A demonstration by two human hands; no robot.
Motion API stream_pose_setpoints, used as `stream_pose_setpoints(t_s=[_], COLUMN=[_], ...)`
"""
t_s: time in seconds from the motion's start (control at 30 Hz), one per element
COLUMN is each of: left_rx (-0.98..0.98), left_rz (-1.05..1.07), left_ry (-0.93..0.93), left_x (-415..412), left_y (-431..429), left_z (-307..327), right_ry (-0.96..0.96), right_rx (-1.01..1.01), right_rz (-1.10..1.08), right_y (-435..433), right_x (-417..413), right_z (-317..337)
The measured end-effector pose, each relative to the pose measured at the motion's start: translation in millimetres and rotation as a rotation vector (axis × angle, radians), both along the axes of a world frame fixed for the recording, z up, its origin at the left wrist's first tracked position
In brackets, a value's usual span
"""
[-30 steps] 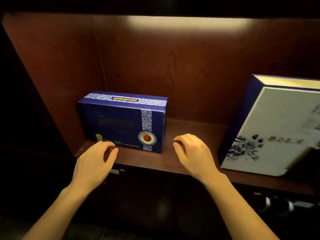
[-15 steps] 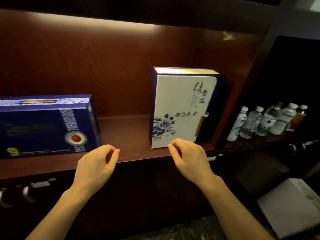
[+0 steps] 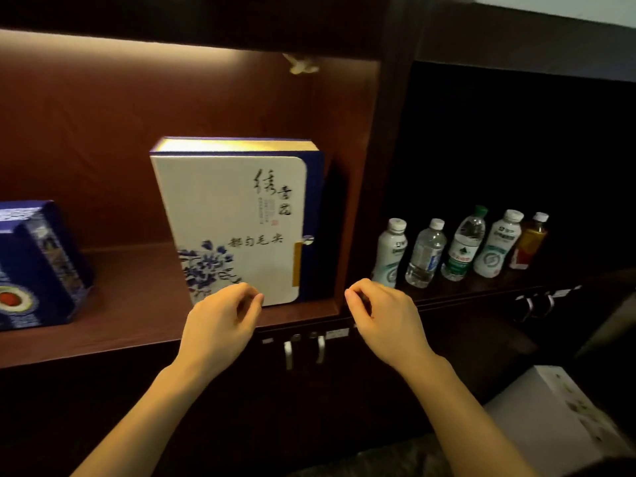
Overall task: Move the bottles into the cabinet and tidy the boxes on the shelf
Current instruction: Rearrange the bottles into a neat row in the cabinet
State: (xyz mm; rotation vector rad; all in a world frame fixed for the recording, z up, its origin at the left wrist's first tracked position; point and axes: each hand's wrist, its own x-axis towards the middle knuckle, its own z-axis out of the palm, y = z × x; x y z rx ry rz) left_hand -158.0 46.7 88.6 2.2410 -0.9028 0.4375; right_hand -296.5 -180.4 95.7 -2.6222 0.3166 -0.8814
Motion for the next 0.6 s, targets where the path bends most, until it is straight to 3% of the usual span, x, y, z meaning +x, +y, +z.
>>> stream_pose_setpoints(t_s=[0.6], left_rx=[-0.091], left_rz=[-0.197], left_ry=[0.128], left_x=[-52.1], left_y=[-300.5], left_z=[-15.2], right_ry=[-0.065], right_rx=[0.210], right_rz=[-0.146], right_y=[-266.0], right_x=[-53.4], right_z=[-24.5])
